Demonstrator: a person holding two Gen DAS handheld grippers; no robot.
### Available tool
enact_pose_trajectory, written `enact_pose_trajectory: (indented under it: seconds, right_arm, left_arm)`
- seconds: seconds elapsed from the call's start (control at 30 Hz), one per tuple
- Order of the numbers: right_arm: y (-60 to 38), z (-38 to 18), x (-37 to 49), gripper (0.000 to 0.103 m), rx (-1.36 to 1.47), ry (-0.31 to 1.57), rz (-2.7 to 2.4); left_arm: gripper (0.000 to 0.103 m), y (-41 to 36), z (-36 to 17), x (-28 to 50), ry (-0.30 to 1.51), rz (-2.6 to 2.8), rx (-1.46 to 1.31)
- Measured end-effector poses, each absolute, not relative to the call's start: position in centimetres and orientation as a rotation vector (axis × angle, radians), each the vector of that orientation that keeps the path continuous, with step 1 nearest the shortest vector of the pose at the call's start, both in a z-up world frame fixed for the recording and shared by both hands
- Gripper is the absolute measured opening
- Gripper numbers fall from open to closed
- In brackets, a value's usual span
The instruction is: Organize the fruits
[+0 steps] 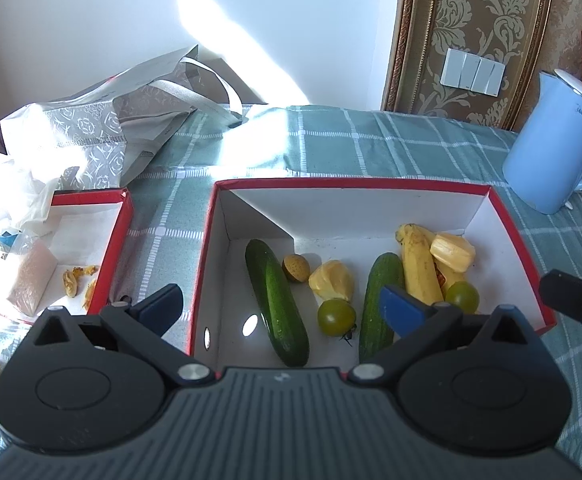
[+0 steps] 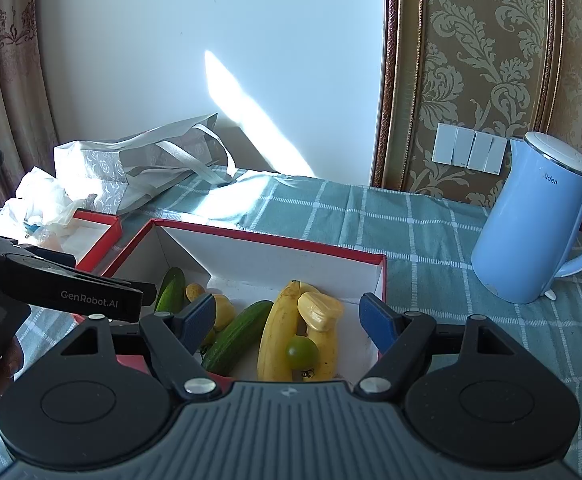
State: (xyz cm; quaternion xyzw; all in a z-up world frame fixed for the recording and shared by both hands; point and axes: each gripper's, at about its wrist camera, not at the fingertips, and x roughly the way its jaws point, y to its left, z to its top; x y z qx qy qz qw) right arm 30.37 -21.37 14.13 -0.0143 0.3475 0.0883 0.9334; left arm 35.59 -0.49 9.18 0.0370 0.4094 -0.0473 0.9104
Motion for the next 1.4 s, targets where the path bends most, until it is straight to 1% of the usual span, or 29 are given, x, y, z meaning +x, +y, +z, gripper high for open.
enact_pose_trajectory:
  seconds: [0.4,0.67,0.9,1.07,1.13,1.27,1.4]
  right_arm:
    - [-21.3,14.2,30.3,0.079,-0.038,0.709,0.18]
    - [-21.3,14.2,30.3,0.079,-0.04,0.711,0.178]
    - [-21.3,14.3,30.3,0.079,-0.041,0.711,0.177]
    - [-21.3,14.3,30.2,0.079,-0.039,0.71,0.176]
    - [-21.3,14.4,30.2,0.079,-0.043,0.71,0.178]
    - [-21.3,14.5,30.1,0.079,-0.05,0.706,0.176]
    - [-21.3,14.5,30.0,0.079,-0.05,0.705,0.171]
  left_arm:
    - [0.103,-0.4,9.4,35.5,0.837,-0.121,0.057]
    - [0.103,-1.7,9.4,34.9,0.807,-0.125,0.138]
    - [0.103,-1.9,9.5,34.8,0.799,-0.129,0.156]
    - [0.103,-2.0,9.7,34.2,0.754,-0.103,0.188]
    - [0.103,-1.8,10.0,34.0,0.725,-0.095,0.178]
    - [0.103,-1.4,10.5,34.0,0.73,-0.137,0.117]
    - [0.103,-1.8,10.9,33.6,0.714,-0.186,0.117]
